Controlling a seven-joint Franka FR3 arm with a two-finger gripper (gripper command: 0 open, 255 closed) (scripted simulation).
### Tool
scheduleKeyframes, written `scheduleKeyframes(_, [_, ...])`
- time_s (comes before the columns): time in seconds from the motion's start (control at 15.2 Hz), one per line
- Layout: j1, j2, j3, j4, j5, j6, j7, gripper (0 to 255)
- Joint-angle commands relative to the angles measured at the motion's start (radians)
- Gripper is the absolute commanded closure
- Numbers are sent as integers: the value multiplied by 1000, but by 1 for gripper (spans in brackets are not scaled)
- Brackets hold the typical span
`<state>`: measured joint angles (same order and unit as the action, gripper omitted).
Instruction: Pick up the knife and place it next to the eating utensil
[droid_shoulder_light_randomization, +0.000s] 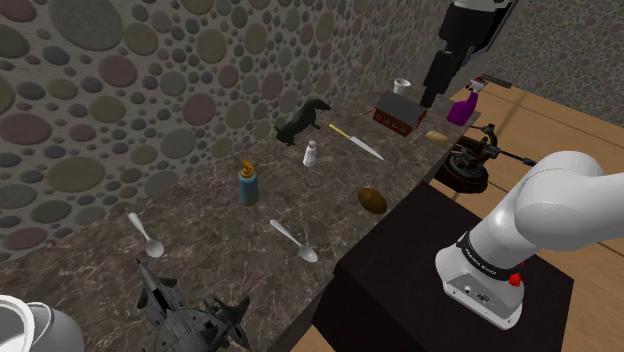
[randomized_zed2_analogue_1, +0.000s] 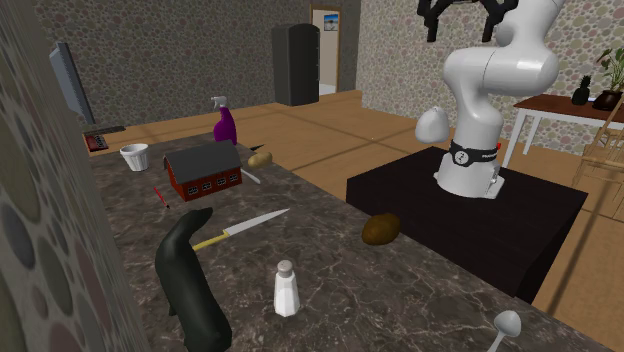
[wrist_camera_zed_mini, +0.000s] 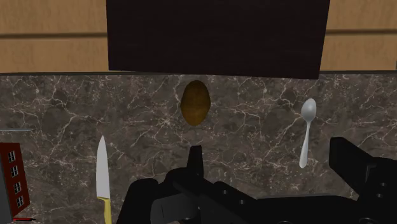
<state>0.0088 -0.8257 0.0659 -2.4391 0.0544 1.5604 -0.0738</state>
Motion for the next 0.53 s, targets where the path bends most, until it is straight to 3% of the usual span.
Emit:
scheduleKeyframes(0.0, [0,0,0,0,0,0,0,0])
scheduleKeyframes(0.46, [-39,183,-64,-36,-66,203,-88,0])
